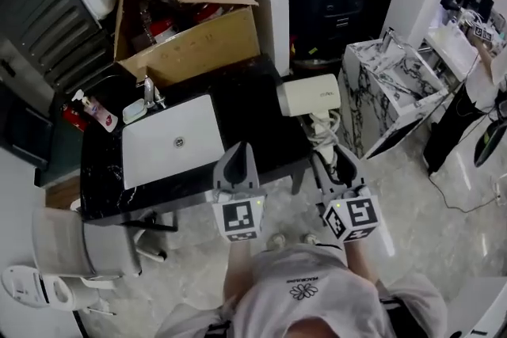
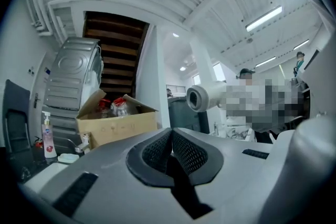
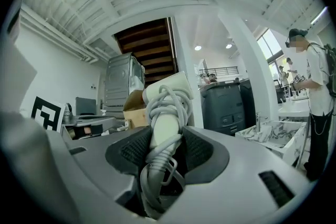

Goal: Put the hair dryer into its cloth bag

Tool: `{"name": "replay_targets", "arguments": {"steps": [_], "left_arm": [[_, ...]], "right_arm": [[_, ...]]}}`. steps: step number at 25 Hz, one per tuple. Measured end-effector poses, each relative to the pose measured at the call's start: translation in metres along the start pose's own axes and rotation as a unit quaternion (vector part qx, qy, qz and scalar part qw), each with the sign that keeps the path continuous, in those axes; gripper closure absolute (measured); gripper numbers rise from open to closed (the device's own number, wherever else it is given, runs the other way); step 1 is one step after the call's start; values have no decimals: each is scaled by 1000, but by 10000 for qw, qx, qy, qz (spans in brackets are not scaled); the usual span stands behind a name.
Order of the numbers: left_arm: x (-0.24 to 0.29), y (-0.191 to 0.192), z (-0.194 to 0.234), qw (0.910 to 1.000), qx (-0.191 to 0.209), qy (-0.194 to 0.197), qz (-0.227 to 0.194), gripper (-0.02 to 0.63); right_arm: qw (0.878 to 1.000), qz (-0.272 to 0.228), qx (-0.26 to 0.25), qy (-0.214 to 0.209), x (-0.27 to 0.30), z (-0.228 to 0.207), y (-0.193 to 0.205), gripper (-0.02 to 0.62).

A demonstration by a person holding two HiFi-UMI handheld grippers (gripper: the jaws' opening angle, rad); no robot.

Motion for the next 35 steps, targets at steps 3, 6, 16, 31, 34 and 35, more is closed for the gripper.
{"name": "replay_targets", "arguments": {"steps": [3, 6, 16, 31, 34, 35], "left_arm": [[-4, -1, -1, 9997, 74, -239, 51, 589], [-4, 0, -3, 9995, 220, -187, 121, 588], [28, 17, -16, 9684, 1490, 1657, 1120, 420], [51, 149, -42, 8006, 2615, 3913, 3709, 451], [58, 156, -45, 8027, 2255, 3953, 3854, 477], [61, 158, -45, 8057, 2110, 3951, 3877, 477]], "right_arm": [[9998, 23, 62, -183, 6, -8, 2, 414], [9995, 50, 128, -299, 10, -14, 5, 414], [9985, 219, 175, -479, 11, -26, 8, 414], [9978, 470, 278, -389, 7, -26, 22, 413], [9975, 530, 297, -374, 6, -27, 23, 413], [9974, 547, 293, -368, 6, -27, 23, 413]]}}
Point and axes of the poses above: the fingertips, and each gripper's own axes: x forward along the fingers, z to its left, y out of its underside, the point moved 7 cm from there along -x, backward along the fingers, and after that the axes turned 4 degrees about -z, right-handed, at the moved point
